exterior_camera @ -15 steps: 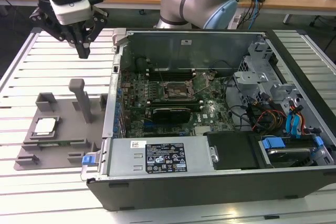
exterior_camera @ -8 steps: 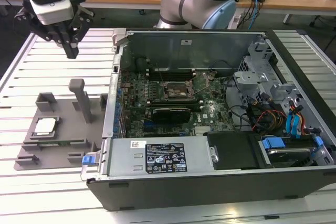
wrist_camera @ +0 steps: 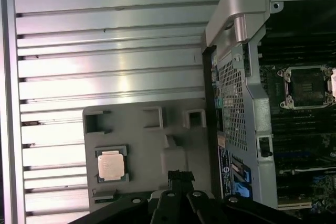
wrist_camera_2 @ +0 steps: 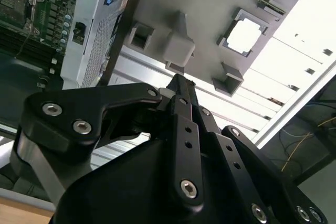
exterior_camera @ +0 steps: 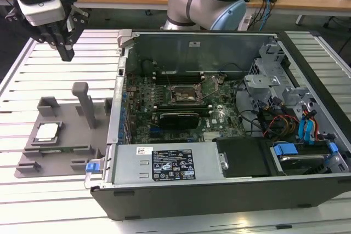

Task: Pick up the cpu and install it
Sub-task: 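Reach for the cpu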

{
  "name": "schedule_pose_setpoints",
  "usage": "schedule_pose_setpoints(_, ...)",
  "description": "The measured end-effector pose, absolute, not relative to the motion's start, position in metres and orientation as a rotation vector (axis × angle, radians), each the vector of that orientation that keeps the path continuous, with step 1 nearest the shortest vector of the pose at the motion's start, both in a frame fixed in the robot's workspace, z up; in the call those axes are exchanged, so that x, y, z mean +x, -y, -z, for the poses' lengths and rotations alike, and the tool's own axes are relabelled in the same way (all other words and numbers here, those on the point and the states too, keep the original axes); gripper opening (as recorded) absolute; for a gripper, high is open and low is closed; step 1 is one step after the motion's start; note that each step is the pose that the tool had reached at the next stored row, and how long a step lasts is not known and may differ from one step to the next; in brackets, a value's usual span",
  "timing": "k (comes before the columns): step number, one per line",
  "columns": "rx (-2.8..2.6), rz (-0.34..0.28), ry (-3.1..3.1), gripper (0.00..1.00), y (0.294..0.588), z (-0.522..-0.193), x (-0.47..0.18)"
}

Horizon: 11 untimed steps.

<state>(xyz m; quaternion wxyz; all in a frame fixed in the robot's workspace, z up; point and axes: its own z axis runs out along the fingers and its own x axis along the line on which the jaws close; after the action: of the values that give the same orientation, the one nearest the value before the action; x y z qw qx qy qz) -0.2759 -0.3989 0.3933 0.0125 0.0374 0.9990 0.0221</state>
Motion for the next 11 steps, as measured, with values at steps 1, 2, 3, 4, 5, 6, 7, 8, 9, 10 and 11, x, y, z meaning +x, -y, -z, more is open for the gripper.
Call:
schedule_pose_setpoints(1,0.117,-0.069,-3.114,0.11,0.399,-0.393,-0.277)
schedule_pose_setpoints(2,0.117,-0.069,-3.114,0.11,0.399,-0.393,-0.281)
schedule_pose_setpoints(3,0.117,-0.069,-3.114,0.11,0.399,-0.393,-0.283)
schedule_pose_setpoints(4,0.117,-0.069,-3.114,0.11,0.399,-0.393,-0.284)
schedule_pose_setpoints(5,0.117,-0.069,-3.114,0.11,0.399,-0.393,-0.285)
schedule_pose_setpoints(6,0.117,-0.069,-3.114,0.11,0.399,-0.393,-0.287)
schedule_pose_setpoints(7,0.117,-0.069,-3.114,0.11,0.399,-0.393,-0.291)
schedule_pose_setpoints(8,0.117,-0.069,-3.114,0.11,0.399,-0.393,-0.293)
schedule_pose_setpoints(9,0.117,-0.069,-3.114,0.11,0.399,-0.393,-0.296)
schedule_pose_setpoints(10,0.117,-0.069,-3.114,0.11,0.399,-0.393,-0.298)
schedule_pose_setpoints(11,0.117,-0.069,-3.114,0.11,0.399,-0.393,-0.299)
